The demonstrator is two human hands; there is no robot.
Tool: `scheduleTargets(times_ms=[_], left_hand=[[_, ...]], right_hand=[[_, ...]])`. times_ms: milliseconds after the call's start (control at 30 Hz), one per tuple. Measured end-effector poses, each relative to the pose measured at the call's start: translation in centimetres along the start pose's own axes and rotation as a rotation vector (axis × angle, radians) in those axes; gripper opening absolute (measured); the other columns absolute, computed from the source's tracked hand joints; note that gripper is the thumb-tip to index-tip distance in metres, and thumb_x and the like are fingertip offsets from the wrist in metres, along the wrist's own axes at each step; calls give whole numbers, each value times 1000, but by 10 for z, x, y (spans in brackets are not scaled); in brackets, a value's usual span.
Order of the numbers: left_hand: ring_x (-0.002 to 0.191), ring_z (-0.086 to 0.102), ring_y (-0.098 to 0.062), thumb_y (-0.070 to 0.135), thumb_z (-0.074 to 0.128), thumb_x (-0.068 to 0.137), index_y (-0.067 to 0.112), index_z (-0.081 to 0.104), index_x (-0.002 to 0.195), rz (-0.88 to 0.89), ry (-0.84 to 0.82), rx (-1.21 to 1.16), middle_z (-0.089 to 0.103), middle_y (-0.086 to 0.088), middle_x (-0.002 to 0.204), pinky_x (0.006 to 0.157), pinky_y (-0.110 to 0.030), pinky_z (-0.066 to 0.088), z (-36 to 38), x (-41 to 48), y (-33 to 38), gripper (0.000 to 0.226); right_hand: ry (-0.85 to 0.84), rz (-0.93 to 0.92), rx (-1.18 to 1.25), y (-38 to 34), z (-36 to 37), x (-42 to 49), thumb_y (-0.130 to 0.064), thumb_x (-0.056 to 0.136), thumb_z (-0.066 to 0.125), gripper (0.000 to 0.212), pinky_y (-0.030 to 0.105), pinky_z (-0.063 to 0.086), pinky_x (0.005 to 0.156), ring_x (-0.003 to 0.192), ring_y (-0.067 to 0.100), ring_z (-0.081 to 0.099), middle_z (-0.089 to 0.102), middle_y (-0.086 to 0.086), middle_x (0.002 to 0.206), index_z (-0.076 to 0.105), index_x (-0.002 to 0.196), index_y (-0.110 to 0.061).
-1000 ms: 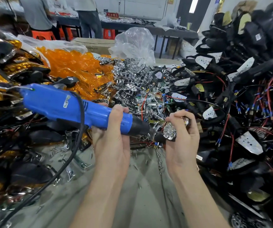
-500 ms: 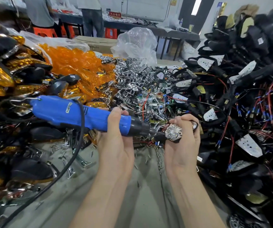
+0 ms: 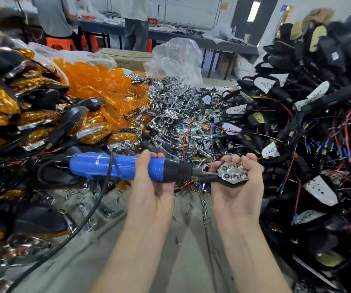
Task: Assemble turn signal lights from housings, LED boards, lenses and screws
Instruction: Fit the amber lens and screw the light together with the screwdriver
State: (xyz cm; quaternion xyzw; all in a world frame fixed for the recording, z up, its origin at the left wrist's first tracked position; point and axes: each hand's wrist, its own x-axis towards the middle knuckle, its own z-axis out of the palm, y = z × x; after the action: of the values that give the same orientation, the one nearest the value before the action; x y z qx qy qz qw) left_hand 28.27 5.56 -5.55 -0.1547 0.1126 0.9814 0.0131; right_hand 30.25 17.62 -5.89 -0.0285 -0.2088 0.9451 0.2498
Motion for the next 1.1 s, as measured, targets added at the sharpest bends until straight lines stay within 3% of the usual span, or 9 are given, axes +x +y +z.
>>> scheduleTargets(times_ms=[300, 633, 667, 733, 800, 867, 933, 1000, 1100], left_hand=[[72, 69, -15, 12, 68, 92, 11, 60, 99, -32, 17, -31, 67, -4, 74, 75, -36, 61, 2, -3, 3, 11], [73, 68, -15, 14, 66, 93, 9, 59, 94, -50, -36, -95, 66, -3, 76, 92, -40, 56, 6, -2, 8, 8], [72, 67, -15, 15, 65, 93, 10, 59, 93, -52, -44, -104, 65, -3, 77, 92, -39, 56, 7, -2, 8, 8], [73, 67, -15, 16, 65, 94, 10, 59, 90, -54, -55, -101, 64, -3, 76, 95, -38, 54, 9, -2, 10, 9], [77, 66, -16, 17, 65, 94, 9, 60, 90, -60, -40, -96, 65, -4, 75, 98, -38, 53, 11, -1, 11, 10], [85, 65, -18, 18, 68, 93, 8, 59, 96, -70, -13, -110, 66, -6, 76, 100, -41, 52, 12, 0, 12, 13], [93, 65, -21, 19, 71, 91, 8, 59, 104, -70, 11, -132, 66, -9, 81, 98, -43, 53, 15, 1, 15, 21], [100, 67, -23, 20, 72, 90, 7, 58, 116, -35, 35, -130, 66, -13, 92, 96, -47, 54, 17, 3, 20, 32], [104, 69, -30, 24, 63, 97, 10, 54, 118, 27, 23, -48, 66, -19, 112, 98, -55, 52, 27, 12, 25, 28]], right_hand=[[13, 50, 61, 0, -1, 0, -9, 73, 69, 14, 29, 52, 71, 70, 15, 58, 56, -3, 76, 74, 70, -22], [49, 118, 135, -2, 2, 2, -16, 90, 66, 11, 26, 52, 71, 67, 14, 58, 55, -3, 77, 57, 83, -16], [30, 118, 130, -2, 5, 0, -17, 82, 75, 19, 26, 51, 72, 66, 14, 58, 55, -3, 78, 56, 83, -16], [-46, 76, 59, -1, 8, -3, -22, 41, 100, 62, 25, 54, 69, 64, 13, 62, 61, -2, 75, 55, 84, -16], [-33, 43, -10, -3, 5, -6, -26, 16, 104, 86, 26, 57, 66, 63, 14, 66, 66, 0, 72, 56, 86, -16], [-44, 69, -100, -3, 0, -6, -21, 42, 103, 65, 31, 60, 70, 72, 20, 70, 69, 9, 81, 64, 92, -11], [12, 85, -51, -3, -4, -6, -22, 75, 82, 13, 30, 61, 69, 70, 19, 70, 68, 8, 80, 74, 79, -13], [53, 150, 78, -1, -4, -4, -32, 74, 71, 20, 25, 58, 60, 58, 12, 66, 65, 0, 67, 72, 58, -20], [98, 146, 122, 1, 0, -4, -35, 76, 73, 24, 26, 57, 60, 58, 12, 64, 64, -2, 66, 70, 59, -19]])
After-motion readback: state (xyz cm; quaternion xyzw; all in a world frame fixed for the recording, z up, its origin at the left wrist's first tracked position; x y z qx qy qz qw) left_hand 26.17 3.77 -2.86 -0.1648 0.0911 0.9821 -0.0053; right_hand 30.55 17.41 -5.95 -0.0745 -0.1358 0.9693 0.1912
